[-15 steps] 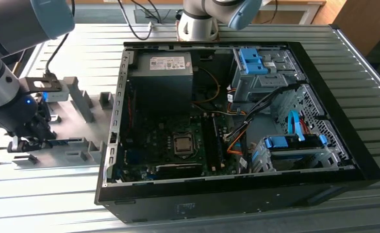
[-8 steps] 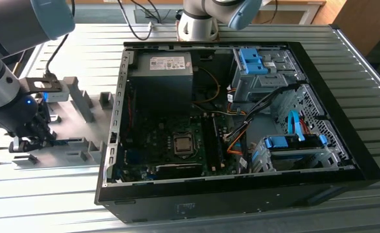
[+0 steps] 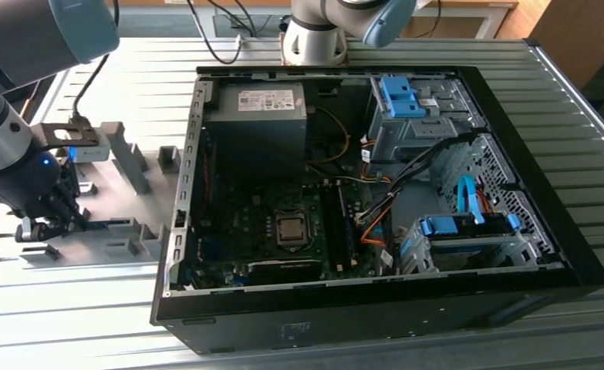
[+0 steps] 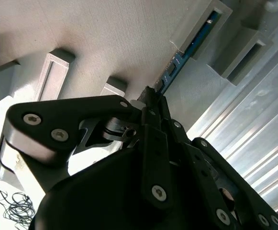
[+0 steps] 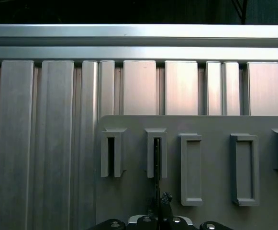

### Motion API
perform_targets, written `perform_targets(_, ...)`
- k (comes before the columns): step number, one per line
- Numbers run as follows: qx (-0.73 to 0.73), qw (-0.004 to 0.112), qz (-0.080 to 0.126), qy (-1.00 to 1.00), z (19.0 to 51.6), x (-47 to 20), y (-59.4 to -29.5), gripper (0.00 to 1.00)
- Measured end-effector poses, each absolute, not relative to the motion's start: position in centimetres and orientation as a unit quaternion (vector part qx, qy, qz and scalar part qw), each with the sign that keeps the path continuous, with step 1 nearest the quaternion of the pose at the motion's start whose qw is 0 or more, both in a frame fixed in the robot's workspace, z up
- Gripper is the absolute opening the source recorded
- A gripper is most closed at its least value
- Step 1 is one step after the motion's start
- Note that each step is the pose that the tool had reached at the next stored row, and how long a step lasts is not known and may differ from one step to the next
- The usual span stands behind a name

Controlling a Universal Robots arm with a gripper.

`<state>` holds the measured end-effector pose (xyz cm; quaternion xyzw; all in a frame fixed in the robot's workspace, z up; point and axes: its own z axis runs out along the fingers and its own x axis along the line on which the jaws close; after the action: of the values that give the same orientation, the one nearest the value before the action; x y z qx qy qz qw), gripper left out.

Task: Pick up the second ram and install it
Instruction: 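Pick up the second ram and move it above second insertion slot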

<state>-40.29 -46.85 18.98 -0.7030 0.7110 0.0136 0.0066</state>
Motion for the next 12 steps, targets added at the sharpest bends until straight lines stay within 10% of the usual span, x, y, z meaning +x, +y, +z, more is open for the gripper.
perform_targets(12, -0.703, 0.007, 0.014, 0.711, 19.17, -40.29, -46.85, 0.14)
